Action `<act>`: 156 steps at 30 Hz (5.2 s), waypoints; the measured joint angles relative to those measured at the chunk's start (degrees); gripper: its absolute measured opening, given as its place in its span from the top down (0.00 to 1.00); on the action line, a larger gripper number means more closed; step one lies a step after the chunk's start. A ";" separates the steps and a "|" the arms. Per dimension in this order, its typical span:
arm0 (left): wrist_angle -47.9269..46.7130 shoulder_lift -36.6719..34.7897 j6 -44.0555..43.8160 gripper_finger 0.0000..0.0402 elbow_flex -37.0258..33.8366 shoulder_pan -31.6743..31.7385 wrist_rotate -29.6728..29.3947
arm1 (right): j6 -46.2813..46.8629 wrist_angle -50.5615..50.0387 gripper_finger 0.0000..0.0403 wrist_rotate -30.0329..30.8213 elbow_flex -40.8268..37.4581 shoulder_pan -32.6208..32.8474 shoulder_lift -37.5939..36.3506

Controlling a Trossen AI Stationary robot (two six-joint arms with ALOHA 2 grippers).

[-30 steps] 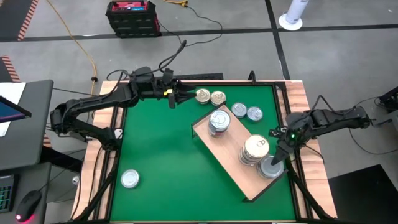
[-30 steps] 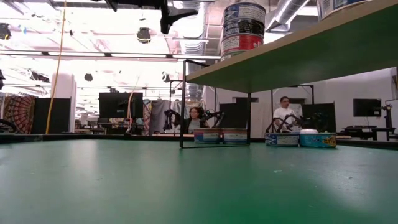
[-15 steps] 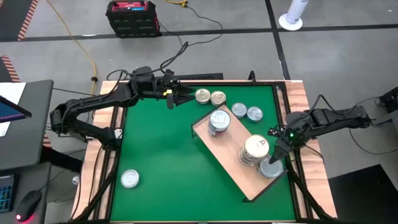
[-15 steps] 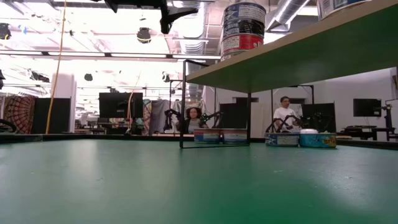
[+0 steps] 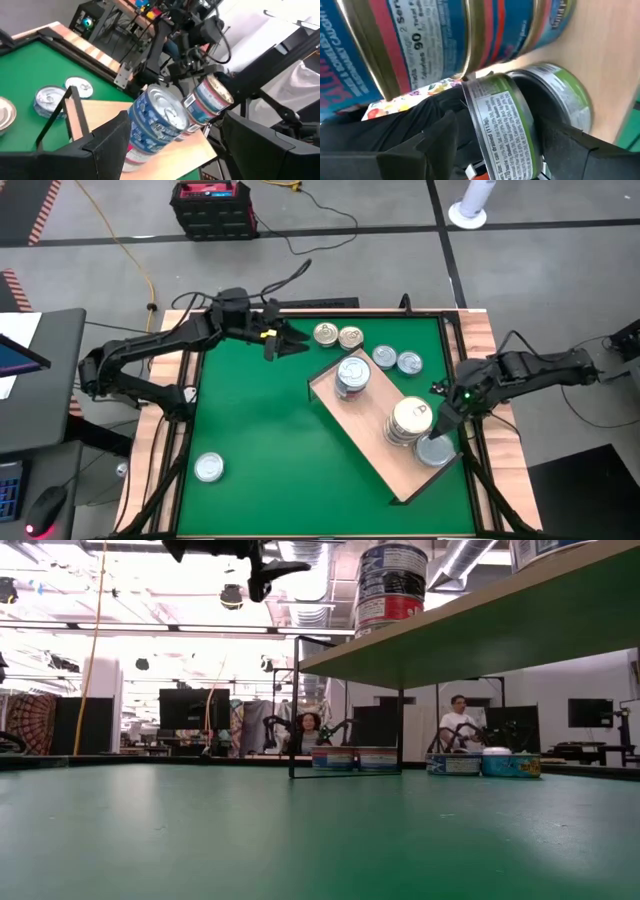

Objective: Stack canned seafood by type on shelf
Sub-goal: Stack the light green tuna can on top of the other light green tuna can on the shelf, then stack the light blue tuna can on top of the blue tuna can on the shelf

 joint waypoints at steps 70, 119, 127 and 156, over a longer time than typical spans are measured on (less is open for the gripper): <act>-13.87 -2.38 6.19 0.25 -1.27 -1.05 -8.17 | -52.76 3.64 0.44 26.67 -5.73 -64.47 32.48; -16.01 -2.38 3.94 0.25 -1.27 -1.03 -6.47 | -64.81 4.79 0.84 31.42 -5.75 -65.72 38.19; -15.96 -2.38 3.04 0.25 -1.27 -1.03 -6.23 | -64.00 5.04 0.97 35.86 -5.88 -63.71 39.39; -15.99 -2.38 1.77 0.25 -1.27 -1.03 -1.90 | -61.35 -1.85 0.92 40.32 -2.72 -65.09 31.05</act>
